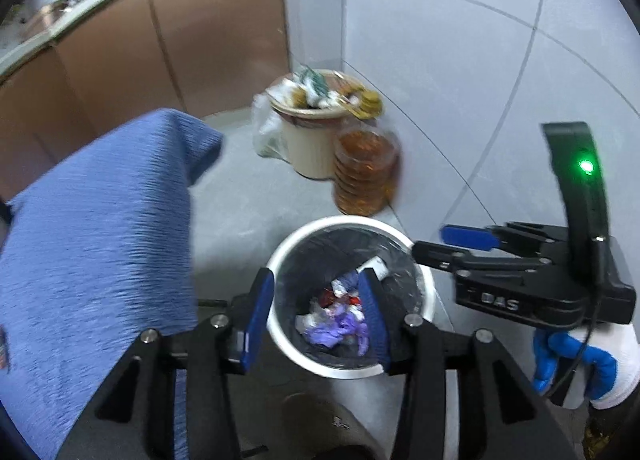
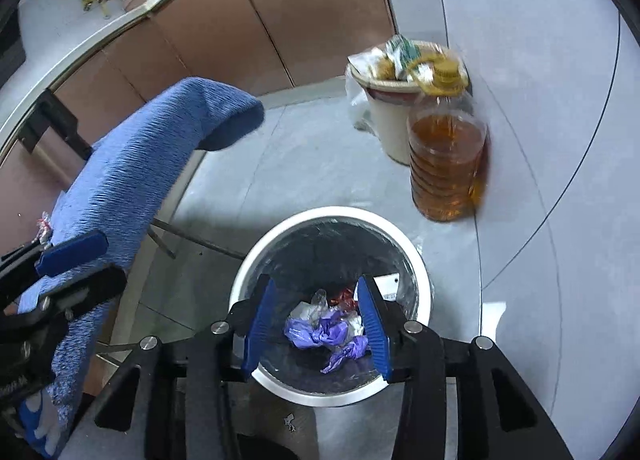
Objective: Collect trash
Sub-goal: 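Open both grippers to drop the purple wrappers into the bin, then move both open grippers back toward the last wrapper and purple lid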
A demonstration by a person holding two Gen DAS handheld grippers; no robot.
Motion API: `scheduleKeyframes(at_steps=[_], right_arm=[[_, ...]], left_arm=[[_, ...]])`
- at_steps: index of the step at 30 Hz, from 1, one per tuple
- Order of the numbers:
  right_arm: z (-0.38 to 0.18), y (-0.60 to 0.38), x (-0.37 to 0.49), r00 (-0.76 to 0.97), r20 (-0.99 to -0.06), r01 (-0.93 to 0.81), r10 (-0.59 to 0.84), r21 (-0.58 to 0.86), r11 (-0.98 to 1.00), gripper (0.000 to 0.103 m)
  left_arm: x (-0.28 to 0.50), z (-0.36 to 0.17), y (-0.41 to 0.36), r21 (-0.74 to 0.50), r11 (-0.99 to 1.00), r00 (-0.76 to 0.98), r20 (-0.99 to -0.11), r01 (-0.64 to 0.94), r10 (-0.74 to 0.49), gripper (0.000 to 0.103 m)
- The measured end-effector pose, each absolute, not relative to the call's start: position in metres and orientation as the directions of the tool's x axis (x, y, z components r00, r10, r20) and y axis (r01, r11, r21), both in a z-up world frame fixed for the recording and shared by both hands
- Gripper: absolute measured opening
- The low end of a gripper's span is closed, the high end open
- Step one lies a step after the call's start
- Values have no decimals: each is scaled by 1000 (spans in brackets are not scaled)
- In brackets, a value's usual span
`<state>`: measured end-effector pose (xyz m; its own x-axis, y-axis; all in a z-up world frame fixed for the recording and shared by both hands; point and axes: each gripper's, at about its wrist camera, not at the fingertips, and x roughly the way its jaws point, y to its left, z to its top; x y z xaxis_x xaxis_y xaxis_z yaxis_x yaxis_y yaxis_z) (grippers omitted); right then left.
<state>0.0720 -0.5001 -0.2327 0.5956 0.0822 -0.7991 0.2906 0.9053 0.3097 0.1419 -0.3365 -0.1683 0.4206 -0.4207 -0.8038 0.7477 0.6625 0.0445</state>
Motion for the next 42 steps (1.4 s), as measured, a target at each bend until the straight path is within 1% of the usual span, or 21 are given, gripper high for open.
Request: scheduleKeyframes(at_steps=[7,14,26,28,29,33,42], right_arm=[[-184,-466,69,665,-743,204,77,279,938,45],[-141,-413,76,713,-690,72,130,256,964,48],[-98,-304,89,726,-639,-159,253,202,966,55],[-95,-290,91,723,-634,-192,273,196,962,56],[-92,-281,93,721,-632,-210,284,191,959,56],[-88,-258,96,710,-632,-259,312,178,949,57],[-82,-205,105,680,-642,-344,354,146,928,57]], left_arm=[[143,-129,-277,135,781,603,-719,610,-346,42],[140,-103,-209,161,863,699,-665,479,-264,42],[127,-79,-93,133,951,771,-621,281,-141,42],[125,-76,-70,125,963,782,-613,240,-115,48],[123,-75,-63,123,966,786,-609,225,-106,48],[116,-72,-24,121,982,802,-595,148,-48,49],[110,-80,41,90,995,798,-603,37,25,49]])
